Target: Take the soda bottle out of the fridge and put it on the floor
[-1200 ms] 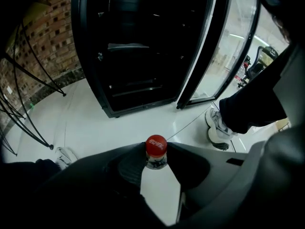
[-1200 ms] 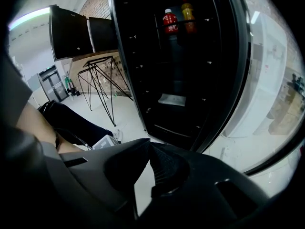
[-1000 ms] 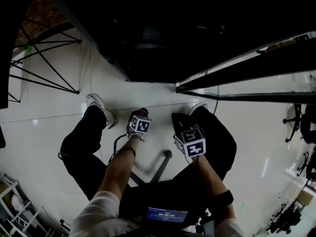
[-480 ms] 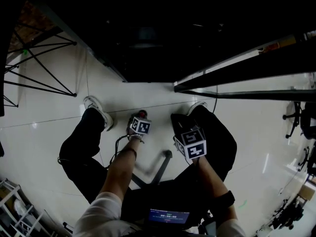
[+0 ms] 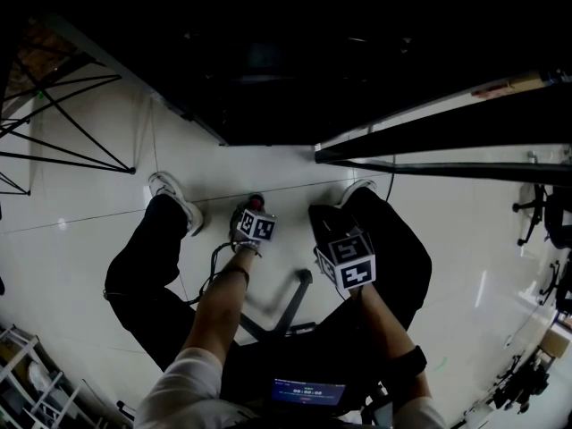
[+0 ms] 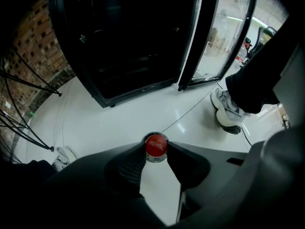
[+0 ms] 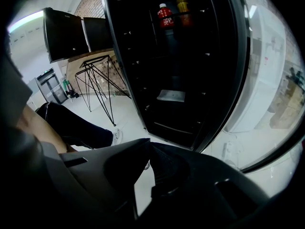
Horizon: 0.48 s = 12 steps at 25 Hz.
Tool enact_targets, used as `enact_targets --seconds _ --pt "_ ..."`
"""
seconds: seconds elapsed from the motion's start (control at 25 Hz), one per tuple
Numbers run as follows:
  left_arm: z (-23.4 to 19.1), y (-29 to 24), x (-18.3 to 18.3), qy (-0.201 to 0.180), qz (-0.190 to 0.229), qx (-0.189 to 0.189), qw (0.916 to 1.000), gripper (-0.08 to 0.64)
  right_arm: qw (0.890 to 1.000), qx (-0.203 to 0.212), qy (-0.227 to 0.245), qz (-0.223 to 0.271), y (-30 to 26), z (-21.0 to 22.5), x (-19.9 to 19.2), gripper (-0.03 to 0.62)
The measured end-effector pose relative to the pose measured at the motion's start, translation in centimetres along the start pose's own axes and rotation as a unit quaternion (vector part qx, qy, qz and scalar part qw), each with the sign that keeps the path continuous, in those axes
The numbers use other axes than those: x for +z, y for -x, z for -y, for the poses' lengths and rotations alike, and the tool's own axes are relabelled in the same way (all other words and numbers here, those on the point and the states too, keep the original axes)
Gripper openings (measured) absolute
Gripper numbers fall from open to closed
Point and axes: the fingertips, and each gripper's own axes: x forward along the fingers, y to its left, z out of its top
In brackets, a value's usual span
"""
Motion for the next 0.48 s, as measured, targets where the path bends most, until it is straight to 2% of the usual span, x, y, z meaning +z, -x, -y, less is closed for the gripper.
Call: enact_targets --seconds 0.16,0.36,0.48 --pt "0.1 -0.3 0.2 -0.001 0.003 0.002 1.0000 0.141 1.000 -0.004 -0.010 -0.017 -0.1 0.6 -1.6 0.012" --pt "0.7 -0.5 0.5 -0.010 0.006 0.002 0.9999 0.143 1.000 0.000 -0.010 0.004 0.0 0.5 0.2 0.012" --pt "0.9 -0.2 0.5 -0.008 0.008 -0.001 0.9999 0.149 1.000 -0.001 -0.014 -0.013 0.0 0.8 -1.2 0.012"
